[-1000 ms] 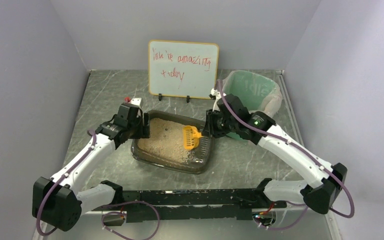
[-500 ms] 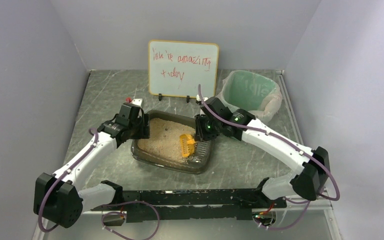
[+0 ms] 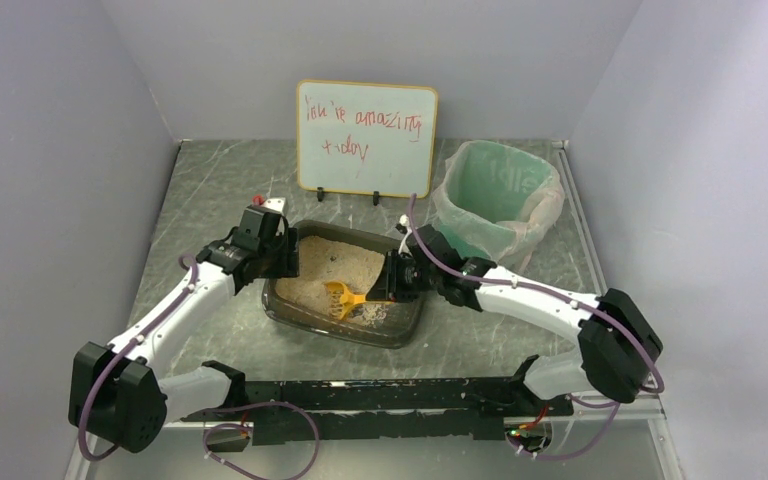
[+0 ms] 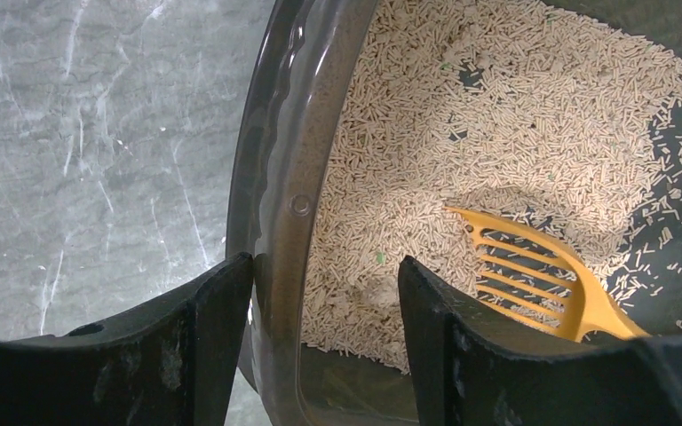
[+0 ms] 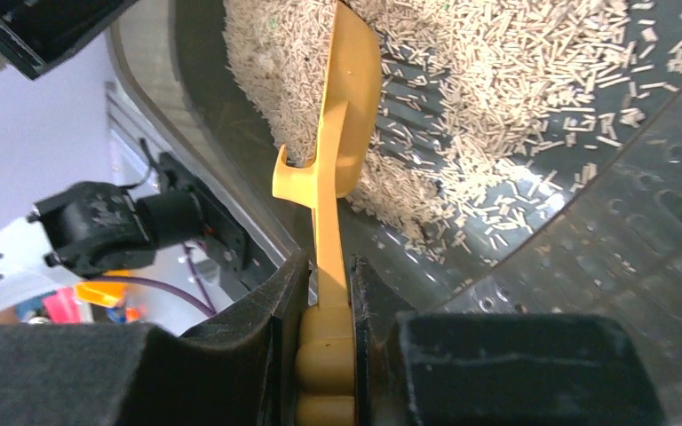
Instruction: Clean the litter box
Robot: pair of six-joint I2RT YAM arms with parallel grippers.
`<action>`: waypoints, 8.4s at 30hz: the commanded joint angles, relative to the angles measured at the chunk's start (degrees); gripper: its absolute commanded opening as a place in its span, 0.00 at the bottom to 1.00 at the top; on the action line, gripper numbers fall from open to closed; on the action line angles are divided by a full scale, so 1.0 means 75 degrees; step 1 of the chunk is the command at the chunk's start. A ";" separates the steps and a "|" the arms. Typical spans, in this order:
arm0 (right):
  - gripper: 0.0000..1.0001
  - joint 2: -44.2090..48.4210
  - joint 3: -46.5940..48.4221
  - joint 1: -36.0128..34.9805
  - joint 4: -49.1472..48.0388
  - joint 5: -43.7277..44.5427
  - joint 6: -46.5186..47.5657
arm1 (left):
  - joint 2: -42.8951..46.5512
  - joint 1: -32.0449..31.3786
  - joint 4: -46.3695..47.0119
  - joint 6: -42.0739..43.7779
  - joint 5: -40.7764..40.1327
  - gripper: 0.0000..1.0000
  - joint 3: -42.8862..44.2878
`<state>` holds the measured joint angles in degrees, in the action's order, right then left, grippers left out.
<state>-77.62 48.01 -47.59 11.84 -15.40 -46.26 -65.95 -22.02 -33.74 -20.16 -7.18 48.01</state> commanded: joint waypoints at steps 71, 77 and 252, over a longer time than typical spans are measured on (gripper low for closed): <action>0.00 0.1306 -0.4999 -0.0606 -0.8637 0.2390 -0.4422 | 0.0054 -0.0076 0.0104 0.0110 0.0171 0.52 0.0059; 0.00 0.2385 -0.5464 -0.0440 -0.8175 0.2527 -0.4347 | 0.0109 -0.0076 0.0096 0.0109 0.0153 0.53 0.0068; 0.00 0.6151 -0.4199 0.1021 -0.4729 0.0762 -0.3311 | 0.0428 -0.0122 0.0115 0.0110 0.0267 0.72 0.0039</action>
<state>-35.42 13.04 -40.47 -28.03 -10.98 -74.02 -63.83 -22.70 -33.69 -19.20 -5.85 48.01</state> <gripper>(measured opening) 0.232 0.723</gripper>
